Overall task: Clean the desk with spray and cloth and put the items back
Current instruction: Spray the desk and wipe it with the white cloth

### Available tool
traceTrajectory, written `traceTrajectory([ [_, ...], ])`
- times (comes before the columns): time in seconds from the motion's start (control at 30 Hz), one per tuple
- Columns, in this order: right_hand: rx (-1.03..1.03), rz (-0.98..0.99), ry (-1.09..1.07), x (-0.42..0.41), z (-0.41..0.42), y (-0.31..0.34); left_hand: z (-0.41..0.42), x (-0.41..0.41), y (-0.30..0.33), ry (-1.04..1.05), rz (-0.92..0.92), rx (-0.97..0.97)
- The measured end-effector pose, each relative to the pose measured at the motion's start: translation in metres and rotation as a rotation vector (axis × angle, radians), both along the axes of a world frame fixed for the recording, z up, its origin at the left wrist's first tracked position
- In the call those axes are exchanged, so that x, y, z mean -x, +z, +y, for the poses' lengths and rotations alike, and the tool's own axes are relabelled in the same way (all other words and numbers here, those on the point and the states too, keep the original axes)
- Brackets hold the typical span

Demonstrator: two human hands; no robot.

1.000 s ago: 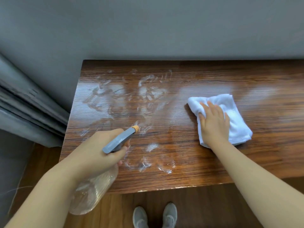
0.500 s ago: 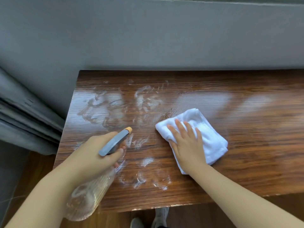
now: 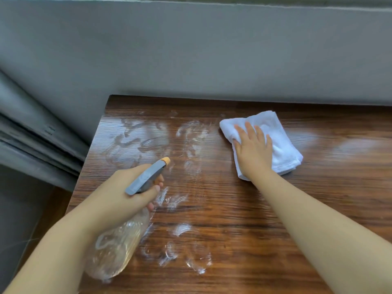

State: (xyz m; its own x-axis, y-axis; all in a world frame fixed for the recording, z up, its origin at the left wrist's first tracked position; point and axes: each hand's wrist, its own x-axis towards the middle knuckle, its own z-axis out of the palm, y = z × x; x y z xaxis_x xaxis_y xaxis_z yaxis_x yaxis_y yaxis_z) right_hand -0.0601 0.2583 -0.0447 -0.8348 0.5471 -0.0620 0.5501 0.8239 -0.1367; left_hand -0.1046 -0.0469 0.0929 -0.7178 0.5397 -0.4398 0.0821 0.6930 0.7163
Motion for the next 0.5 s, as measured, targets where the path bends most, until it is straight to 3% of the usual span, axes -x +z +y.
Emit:
traceTrajectory([
  [0.3,-0.080,0.059,0.095,-0.099,-0.058,-0.003,0.002,0.009,0.007,0.013,-0.012,-0.027],
  [0.5,-0.083,-0.020,0.190,-0.079,-0.076,-0.002,0.003,0.031,0.003,-0.021,-0.024,-0.008],
])
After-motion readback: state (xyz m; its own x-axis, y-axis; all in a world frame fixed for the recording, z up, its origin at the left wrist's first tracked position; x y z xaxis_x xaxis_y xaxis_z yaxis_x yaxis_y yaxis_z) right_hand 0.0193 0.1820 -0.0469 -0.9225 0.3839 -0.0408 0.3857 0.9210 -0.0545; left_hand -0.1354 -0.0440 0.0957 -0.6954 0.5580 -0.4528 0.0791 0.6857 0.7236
